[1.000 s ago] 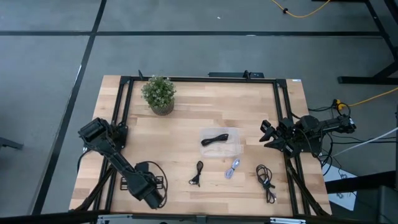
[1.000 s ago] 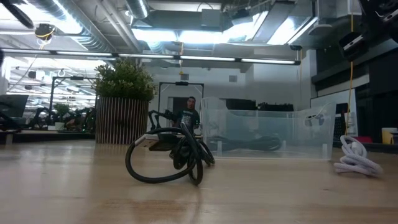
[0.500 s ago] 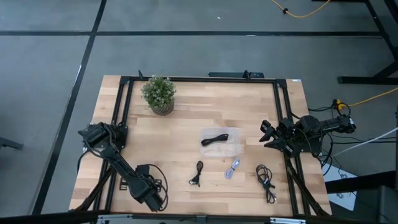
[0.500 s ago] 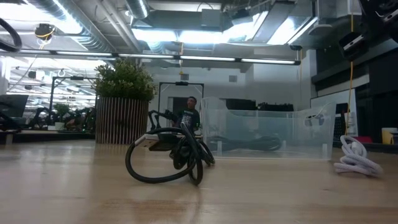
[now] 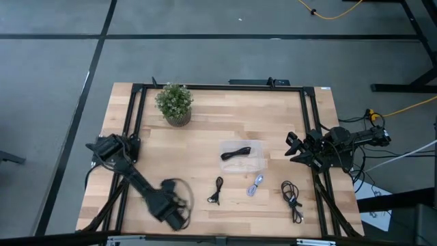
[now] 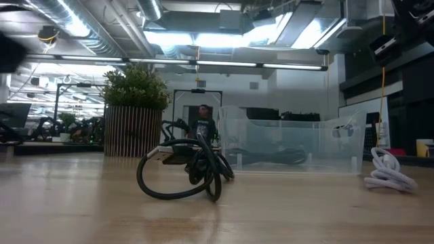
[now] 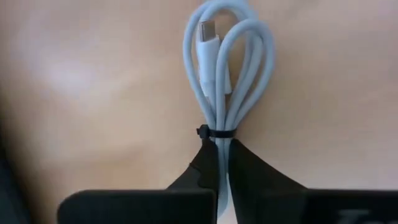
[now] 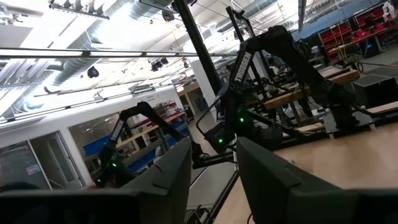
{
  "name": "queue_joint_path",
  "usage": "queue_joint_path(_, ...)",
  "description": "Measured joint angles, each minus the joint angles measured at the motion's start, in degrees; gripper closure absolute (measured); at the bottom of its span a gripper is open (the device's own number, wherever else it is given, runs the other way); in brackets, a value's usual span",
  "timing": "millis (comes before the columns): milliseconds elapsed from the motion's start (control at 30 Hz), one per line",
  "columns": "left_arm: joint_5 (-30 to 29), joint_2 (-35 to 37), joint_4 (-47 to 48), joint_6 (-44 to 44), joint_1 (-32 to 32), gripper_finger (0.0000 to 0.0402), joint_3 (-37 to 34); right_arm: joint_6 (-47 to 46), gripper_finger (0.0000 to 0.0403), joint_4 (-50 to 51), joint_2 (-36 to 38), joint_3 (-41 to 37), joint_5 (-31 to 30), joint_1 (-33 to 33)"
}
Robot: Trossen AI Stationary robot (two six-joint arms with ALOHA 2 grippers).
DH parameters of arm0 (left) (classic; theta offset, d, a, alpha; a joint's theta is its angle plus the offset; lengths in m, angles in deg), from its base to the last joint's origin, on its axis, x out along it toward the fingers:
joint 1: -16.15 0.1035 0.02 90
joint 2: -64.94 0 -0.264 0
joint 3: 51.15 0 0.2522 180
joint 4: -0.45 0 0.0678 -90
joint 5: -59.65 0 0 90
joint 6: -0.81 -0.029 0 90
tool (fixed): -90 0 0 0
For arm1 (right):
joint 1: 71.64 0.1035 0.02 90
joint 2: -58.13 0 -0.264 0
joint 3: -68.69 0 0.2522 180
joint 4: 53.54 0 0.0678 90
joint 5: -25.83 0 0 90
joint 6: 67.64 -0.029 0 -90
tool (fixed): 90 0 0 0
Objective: Pick and place USB-C Cables
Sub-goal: Put the left white charger cable wire into the bin
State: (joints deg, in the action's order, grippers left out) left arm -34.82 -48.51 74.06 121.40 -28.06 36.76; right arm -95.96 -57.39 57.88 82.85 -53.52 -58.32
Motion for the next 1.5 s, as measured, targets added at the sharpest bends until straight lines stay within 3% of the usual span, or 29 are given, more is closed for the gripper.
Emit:
queue_joint_path(100,-13.04,0.6,2.38,-7.21,3.59,0.0395,5.04,0.04,0.0269,-0.04,0.01,0.0,-0.01,0.0)
queue_joint_path(233,-30.2,2.14,3.07,-24.34,9.02,0.0396,13.87,0.09,0.0269,-0.04,0.0,0.0,-0.02,0.0)
queue_joint_path(367,-38.55,2.14,2.29,-45.17,16.73,0.0397,22.21,-1.5,0.0269,-0.41,0.02,0.0,0.02,0.0)
queue_joint_path(433,-39.96,2.14,-0.04,-55.5,20.7,0.0397,24.98,-2.87,0.0269,-0.4,0.02,0.0,0.28,0.0)
queue_joint_path(600,-33.03,2.13,-13.74,-79.25,31.04,0.0397,26.82,-4.41,0.0269,-1.73,0.0,0.0,5.97,0.01)
queue_joint_path(733,-24.58,0.72,-21.48,-89.05,36.56,0.0397,26.84,-4.18,0.0269,-8.43,0.02,0.0,12.77,0.01)
queue_joint_path(1000,-9.2,-4.52,-23.58,-97.44,40.68,0.0398,26.84,-4.25,0.0269,-26.31,0.04,0.04,27.29,0.0)
queue_joint_path(1133,-1.5,-8.71,-23.54,-101.19,40.72,0.0398,26.82,-4.05,0.0269,-27.13,0.04,0.04,27.56,-0.01)
queue_joint_path(1267,5.25,-11.17,-23.58,-101.68,40.24,0.0367,26.82,-2.88,0.0269,-27.12,0.04,0.04,27.58,0.0)
queue_joint_path(1500,5.61,-9.66,-25.1,-101.77,39.52,0.0322,26.78,-2.25,0.0269,-27.04,0.04,0.04,27.56,-0.01)
